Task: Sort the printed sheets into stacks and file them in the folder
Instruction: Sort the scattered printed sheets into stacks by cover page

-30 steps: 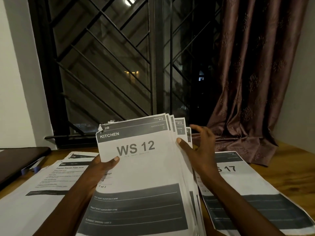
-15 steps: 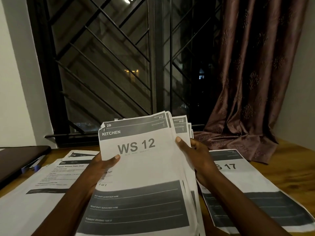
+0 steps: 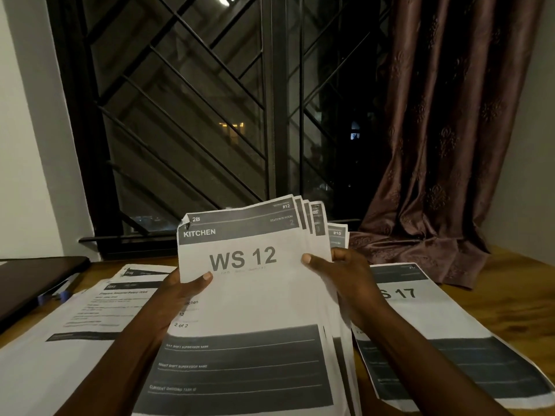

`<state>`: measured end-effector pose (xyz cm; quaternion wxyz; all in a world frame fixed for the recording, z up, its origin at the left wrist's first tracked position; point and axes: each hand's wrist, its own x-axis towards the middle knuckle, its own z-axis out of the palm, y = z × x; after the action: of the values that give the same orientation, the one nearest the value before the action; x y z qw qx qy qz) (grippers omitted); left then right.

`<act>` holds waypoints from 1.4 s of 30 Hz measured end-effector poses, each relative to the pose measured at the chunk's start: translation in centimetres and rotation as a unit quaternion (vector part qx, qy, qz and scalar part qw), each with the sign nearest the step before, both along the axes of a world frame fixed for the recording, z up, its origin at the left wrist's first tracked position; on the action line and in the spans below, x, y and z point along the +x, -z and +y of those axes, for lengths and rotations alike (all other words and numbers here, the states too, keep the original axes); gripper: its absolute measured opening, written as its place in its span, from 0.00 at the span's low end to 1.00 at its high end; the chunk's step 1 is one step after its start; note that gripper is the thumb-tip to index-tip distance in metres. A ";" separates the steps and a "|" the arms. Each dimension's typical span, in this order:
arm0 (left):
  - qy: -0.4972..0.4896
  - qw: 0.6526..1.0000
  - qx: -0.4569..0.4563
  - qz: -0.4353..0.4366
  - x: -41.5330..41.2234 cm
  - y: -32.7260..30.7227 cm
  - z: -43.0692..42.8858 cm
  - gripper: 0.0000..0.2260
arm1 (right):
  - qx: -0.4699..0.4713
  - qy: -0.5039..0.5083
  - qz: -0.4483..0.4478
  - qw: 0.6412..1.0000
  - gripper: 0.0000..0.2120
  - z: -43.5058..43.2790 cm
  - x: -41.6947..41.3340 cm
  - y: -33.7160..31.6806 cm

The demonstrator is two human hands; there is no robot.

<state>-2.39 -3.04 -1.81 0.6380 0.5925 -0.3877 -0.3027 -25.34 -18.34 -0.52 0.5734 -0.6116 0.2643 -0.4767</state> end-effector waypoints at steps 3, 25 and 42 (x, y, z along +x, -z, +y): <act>-0.018 1.000 -0.005 -0.002 -0.1 0.2 -0.3 0.19 | 0.000 -0.009 -0.017 1.000 0.12 -0.4 0.0 0.1; -0.034 0.999 -0.003 -0.011 -0.9 0.0 -0.6 0.06 | -0.169 0.107 0.120 0.972 0.07 -0.7 0.4 -0.1; -0.038 0.999 -0.002 -0.008 -0.3 0.2 -0.6 0.06 | -0.188 0.176 0.096 0.961 0.23 -0.2 -0.6 -0.6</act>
<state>-2.73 -3.68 -1.96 0.6466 0.6081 -0.3710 -0.2728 -25.96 -18.57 0.08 0.3270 -0.6949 0.3277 -0.5503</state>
